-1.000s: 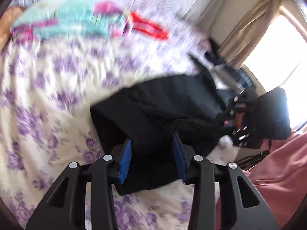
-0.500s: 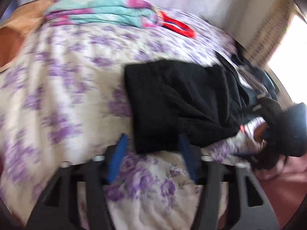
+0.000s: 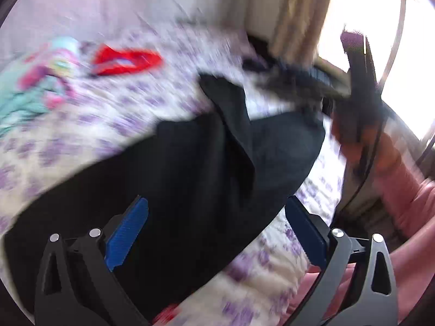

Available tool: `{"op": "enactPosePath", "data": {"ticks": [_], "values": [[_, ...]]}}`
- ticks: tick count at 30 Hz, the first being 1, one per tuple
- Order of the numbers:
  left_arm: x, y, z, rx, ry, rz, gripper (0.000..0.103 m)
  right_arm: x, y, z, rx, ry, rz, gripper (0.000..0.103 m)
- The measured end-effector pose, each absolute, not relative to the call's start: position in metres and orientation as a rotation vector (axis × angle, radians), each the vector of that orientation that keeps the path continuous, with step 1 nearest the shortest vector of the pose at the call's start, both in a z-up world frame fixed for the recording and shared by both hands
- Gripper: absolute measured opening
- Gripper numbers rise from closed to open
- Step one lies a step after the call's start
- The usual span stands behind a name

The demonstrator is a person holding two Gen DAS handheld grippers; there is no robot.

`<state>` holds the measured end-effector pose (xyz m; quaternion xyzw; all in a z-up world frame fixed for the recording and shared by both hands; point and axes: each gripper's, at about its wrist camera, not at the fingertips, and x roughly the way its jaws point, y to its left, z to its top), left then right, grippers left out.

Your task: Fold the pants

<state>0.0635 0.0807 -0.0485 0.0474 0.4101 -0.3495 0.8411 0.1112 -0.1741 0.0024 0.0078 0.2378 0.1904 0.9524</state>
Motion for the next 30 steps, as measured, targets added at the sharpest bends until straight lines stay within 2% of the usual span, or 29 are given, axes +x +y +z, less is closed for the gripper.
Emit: {"op": "enactPosePath", "data": {"ticks": [3, 7, 9, 12, 18, 22, 23, 24, 26, 30], "values": [[0.083, 0.048, -0.081, 0.143, 0.959, -0.734, 0.098, 0.158, -0.190, 0.012, 0.052, 0.557, 0.311, 0.094], [0.097, 0.040, -0.114, 0.129, 1.065, -0.711, 0.098, 0.245, -0.182, 0.005, 0.032, 0.695, 0.212, 0.093], [0.096, 0.042, -0.113, 0.136, 1.048, -0.721, 0.098, 0.283, -0.172, -0.005, 0.007, 0.749, 0.167, 0.077], [0.098, 0.045, -0.117, 0.142, 1.038, -0.731, 0.098, 0.338, -0.162, -0.021, 0.013, 0.852, 0.125, 0.063], [0.095, 0.049, -0.116, 0.125, 1.020, -0.762, 0.098, 0.409, -0.145, -0.064, 0.001, 1.051, -0.014, 0.063], [0.096, 0.050, -0.115, 0.114, 1.017, -0.772, 0.098, 0.413, -0.143, -0.072, -0.014, 1.064, -0.025, 0.062], [0.096, 0.051, -0.115, 0.114, 1.017, -0.772, 0.098, 0.411, -0.143, -0.070, -0.020, 1.058, -0.010, 0.044], [0.096, 0.051, -0.115, 0.116, 1.016, -0.773, 0.098, 0.408, -0.145, -0.068, -0.019, 1.058, -0.003, 0.022], [0.095, 0.051, -0.115, 0.116, 1.015, -0.774, 0.098, 0.400, -0.159, -0.061, 0.039, 1.053, 0.029, 0.003], [0.097, 0.053, -0.114, 0.093, 1.015, -0.788, 0.098, 0.366, -0.192, -0.025, 0.137, 0.942, 0.101, 0.003]]}}
